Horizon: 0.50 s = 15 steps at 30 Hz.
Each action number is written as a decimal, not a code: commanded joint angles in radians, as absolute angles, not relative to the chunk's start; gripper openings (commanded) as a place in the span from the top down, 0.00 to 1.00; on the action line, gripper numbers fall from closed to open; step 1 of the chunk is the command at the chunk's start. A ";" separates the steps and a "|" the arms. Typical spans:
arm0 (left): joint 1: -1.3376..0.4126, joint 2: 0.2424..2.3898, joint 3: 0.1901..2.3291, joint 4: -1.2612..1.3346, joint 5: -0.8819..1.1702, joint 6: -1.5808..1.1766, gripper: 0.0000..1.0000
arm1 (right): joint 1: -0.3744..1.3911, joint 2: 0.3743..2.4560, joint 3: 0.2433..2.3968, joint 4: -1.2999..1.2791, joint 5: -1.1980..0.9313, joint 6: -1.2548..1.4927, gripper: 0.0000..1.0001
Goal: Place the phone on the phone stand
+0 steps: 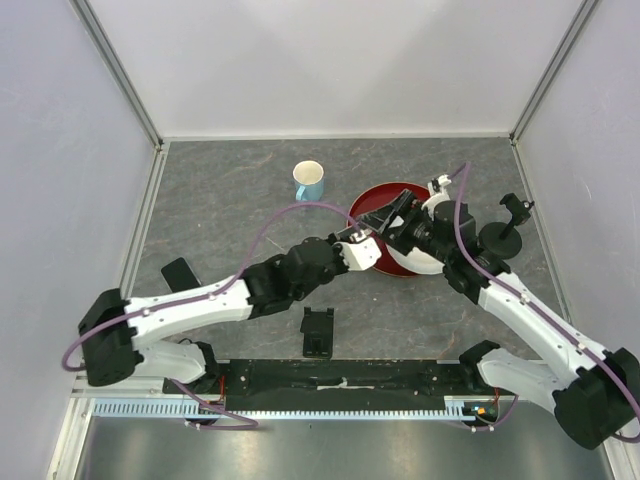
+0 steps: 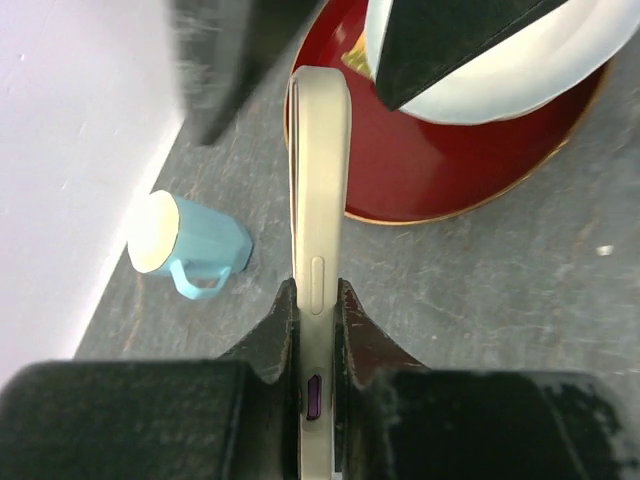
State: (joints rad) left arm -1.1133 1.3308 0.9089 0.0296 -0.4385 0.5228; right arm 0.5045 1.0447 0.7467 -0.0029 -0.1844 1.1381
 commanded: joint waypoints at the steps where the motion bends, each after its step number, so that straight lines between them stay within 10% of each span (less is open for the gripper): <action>1: -1.114 1.151 0.914 0.014 -0.241 0.390 0.98 | 0.485 0.929 0.787 -0.175 -0.230 0.800 0.05; 15: -0.956 1.029 0.956 -0.067 0.372 0.221 0.98 | 0.482 0.641 0.893 -0.264 -0.346 0.382 0.02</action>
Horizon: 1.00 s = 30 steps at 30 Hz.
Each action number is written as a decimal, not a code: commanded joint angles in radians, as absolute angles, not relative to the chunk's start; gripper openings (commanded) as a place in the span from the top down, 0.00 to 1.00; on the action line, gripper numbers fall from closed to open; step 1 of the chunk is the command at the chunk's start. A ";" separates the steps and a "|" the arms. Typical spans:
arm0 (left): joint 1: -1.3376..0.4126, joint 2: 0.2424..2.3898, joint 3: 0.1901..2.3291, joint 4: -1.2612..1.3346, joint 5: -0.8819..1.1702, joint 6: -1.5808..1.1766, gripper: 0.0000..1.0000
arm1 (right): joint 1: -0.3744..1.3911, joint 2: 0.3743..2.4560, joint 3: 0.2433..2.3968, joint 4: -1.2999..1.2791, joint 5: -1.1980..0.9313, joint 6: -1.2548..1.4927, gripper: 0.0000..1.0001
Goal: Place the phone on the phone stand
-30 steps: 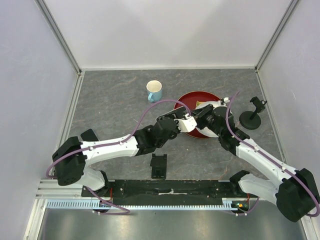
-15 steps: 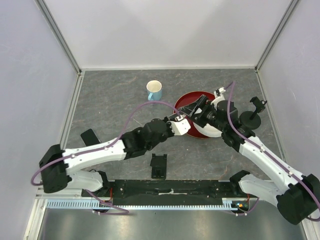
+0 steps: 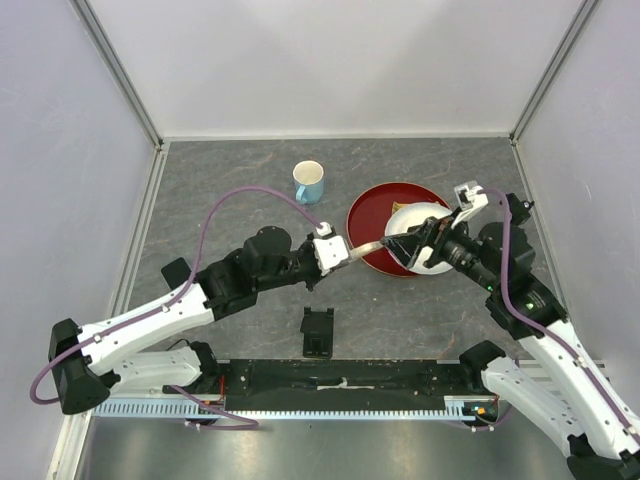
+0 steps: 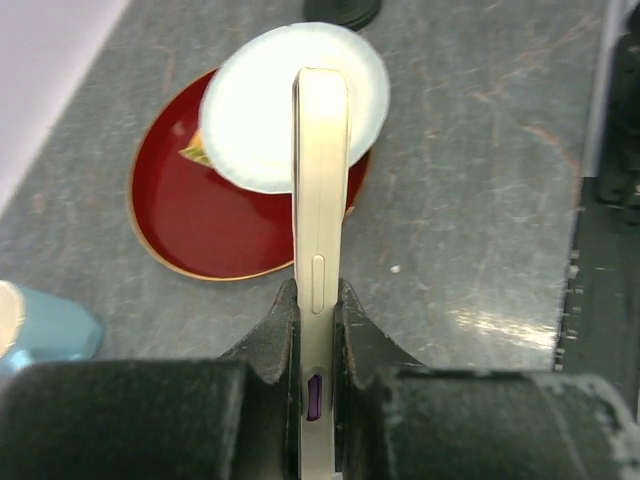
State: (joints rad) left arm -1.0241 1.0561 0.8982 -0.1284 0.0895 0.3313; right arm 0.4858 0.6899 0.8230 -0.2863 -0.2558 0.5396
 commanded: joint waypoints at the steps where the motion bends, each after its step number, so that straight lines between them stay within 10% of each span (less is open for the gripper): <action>1: -0.936 1.031 0.962 -0.066 0.412 0.207 0.98 | 0.482 0.628 0.897 -0.253 -0.401 0.349 0.03; 12: -0.759 1.110 0.989 0.052 0.986 0.031 0.98 | 0.482 0.721 0.876 -0.008 -0.856 0.310 0.19; 30: -0.716 1.167 0.966 0.222 1.123 -0.143 0.98 | 0.494 0.722 0.762 0.087 -0.966 0.347 0.53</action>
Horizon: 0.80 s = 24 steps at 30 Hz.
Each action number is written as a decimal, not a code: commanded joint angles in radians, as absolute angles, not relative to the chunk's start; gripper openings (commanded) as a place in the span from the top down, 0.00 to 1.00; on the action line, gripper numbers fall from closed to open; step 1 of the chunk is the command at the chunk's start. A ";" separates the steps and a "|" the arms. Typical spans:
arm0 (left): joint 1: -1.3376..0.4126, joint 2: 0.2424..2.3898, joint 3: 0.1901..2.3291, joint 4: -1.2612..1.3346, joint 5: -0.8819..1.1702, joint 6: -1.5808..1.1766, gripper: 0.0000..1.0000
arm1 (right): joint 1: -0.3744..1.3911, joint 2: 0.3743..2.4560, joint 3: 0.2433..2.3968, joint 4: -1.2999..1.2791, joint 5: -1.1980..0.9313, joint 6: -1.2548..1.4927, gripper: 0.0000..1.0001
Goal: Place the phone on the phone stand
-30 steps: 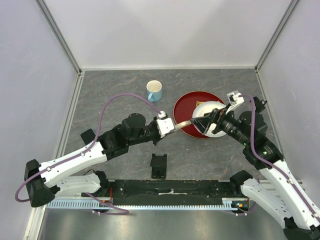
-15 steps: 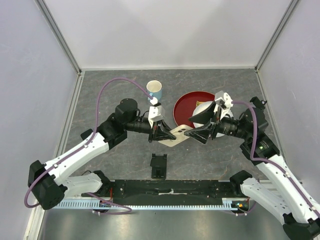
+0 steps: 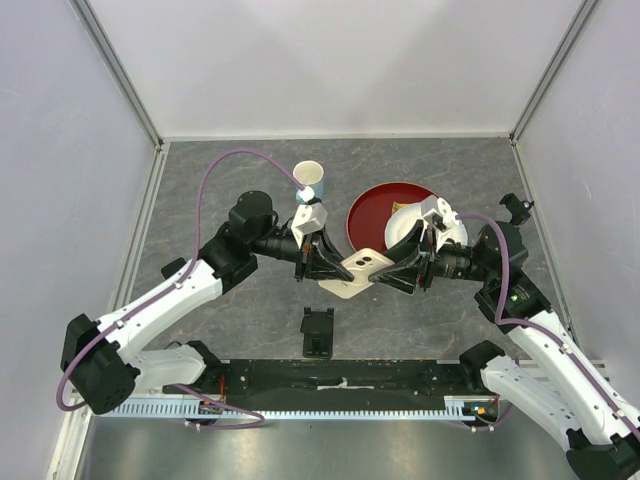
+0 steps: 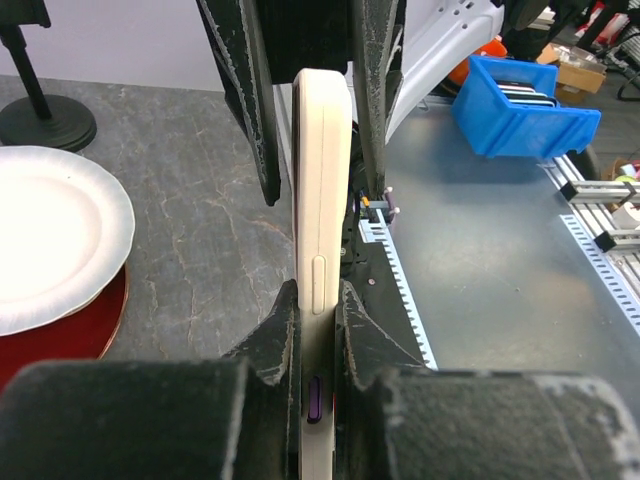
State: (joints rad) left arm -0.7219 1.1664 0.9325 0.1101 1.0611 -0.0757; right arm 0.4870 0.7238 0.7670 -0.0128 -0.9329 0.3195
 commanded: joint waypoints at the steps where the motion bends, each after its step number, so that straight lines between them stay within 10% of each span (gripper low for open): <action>1: -0.716 1.170 0.965 0.225 1.123 -0.144 0.98 | 0.497 0.724 0.764 0.090 -0.954 0.348 0.54; 13: -0.713 1.180 0.965 0.229 1.091 -0.160 0.94 | 0.601 0.758 0.795 0.008 -0.787 0.279 1.00; 16: -0.700 1.174 0.960 0.209 1.010 -0.163 0.53 | 0.626 0.750 0.802 -0.040 -0.704 0.255 1.00; 17: -0.695 1.167 0.963 0.200 0.964 -0.158 0.25 | 0.633 0.744 0.813 -0.060 -0.674 0.246 1.00; 24: -0.637 1.000 0.888 0.198 0.492 -0.109 0.17 | 0.673 0.730 0.854 -0.230 -0.486 0.164 1.00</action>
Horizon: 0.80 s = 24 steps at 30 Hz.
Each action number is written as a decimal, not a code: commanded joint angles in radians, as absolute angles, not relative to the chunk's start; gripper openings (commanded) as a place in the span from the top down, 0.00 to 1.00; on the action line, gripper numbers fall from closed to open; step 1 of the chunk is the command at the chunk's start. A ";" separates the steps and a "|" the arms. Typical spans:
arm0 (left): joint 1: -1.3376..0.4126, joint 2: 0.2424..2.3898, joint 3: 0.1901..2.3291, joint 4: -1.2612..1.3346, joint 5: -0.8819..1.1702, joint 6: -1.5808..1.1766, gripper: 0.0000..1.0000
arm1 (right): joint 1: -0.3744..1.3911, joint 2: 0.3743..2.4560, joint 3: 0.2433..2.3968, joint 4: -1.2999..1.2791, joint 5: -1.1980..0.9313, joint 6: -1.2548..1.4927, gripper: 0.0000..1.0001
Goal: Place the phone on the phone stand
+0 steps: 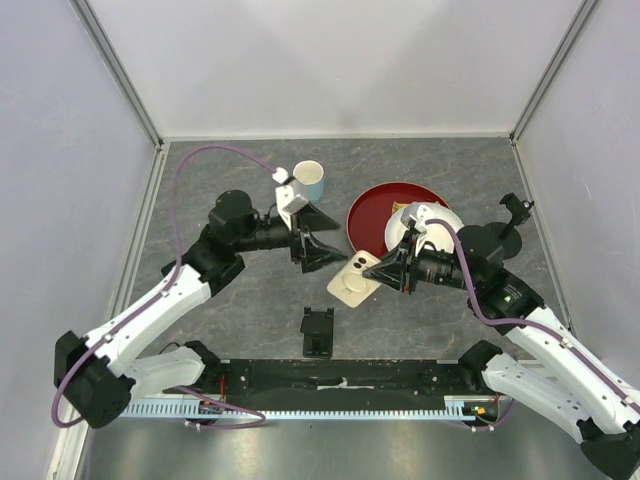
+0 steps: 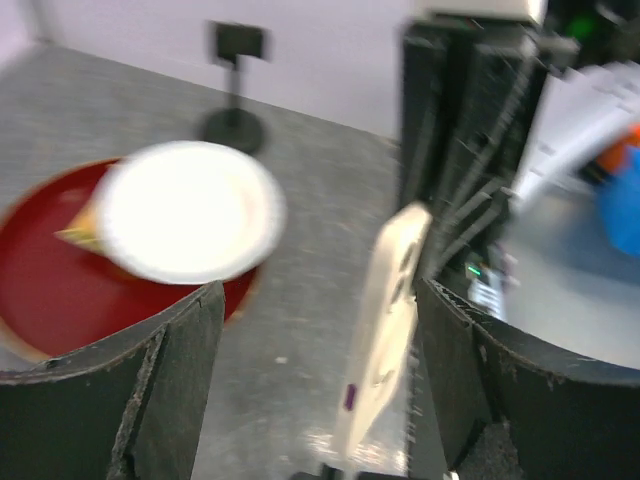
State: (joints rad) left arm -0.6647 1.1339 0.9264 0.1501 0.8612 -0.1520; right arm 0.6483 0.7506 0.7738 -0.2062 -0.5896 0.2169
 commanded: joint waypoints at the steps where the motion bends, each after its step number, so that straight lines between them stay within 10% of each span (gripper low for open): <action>1: -0.634 0.970 0.868 0.207 0.392 -0.091 0.16 | 0.684 0.730 0.859 -0.238 -0.470 0.160 1.00; 7: -0.603 0.908 0.822 0.138 -0.337 -0.089 0.09 | 0.862 0.770 0.891 -0.255 -0.325 0.132 1.00; 24: -0.571 0.925 0.808 0.158 -0.307 -0.110 0.10 | 1.416 1.135 1.179 -0.440 0.183 -0.129 1.00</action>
